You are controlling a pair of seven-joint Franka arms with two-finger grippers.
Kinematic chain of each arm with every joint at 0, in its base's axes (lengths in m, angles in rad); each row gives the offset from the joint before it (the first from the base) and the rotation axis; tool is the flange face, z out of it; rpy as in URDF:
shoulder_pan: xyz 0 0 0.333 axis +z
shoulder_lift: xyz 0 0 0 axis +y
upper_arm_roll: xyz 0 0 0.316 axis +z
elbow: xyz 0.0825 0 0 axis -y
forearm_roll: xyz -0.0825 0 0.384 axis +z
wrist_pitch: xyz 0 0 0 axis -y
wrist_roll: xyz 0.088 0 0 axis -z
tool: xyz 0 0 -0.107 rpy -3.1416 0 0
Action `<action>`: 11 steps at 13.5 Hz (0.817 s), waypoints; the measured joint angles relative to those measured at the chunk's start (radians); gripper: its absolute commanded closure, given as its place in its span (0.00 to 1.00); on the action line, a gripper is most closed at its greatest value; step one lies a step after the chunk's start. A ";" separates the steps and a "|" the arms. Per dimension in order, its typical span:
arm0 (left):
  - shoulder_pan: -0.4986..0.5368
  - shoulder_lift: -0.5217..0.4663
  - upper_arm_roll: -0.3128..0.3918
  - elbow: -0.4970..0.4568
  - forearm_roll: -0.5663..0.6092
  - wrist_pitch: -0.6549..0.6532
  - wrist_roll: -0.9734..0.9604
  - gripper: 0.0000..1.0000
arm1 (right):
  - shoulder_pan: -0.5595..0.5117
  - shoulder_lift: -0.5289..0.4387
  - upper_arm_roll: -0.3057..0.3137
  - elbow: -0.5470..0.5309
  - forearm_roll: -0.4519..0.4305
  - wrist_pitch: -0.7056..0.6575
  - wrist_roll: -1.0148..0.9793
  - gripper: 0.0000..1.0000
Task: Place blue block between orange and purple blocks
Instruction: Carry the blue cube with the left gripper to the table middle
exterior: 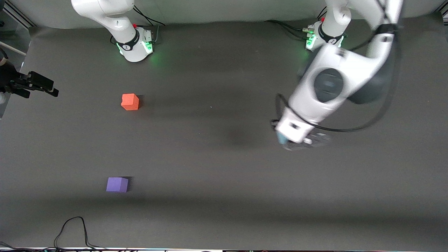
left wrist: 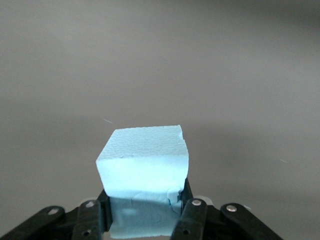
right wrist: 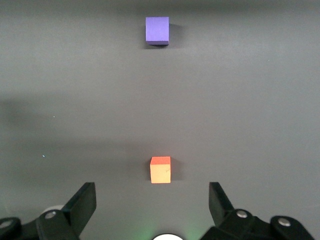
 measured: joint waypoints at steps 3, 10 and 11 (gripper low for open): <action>-0.143 0.115 -0.020 0.147 0.000 0.002 -0.126 0.70 | 0.000 0.001 0.000 0.000 0.000 0.000 0.000 0.00; -0.293 0.403 -0.019 0.226 0.069 0.193 -0.197 0.70 | 0.000 0.002 0.000 -0.001 0.000 0.000 0.000 0.00; -0.302 0.437 -0.019 0.228 0.084 0.225 -0.207 0.70 | 0.000 0.003 0.000 -0.003 0.000 0.000 0.000 0.00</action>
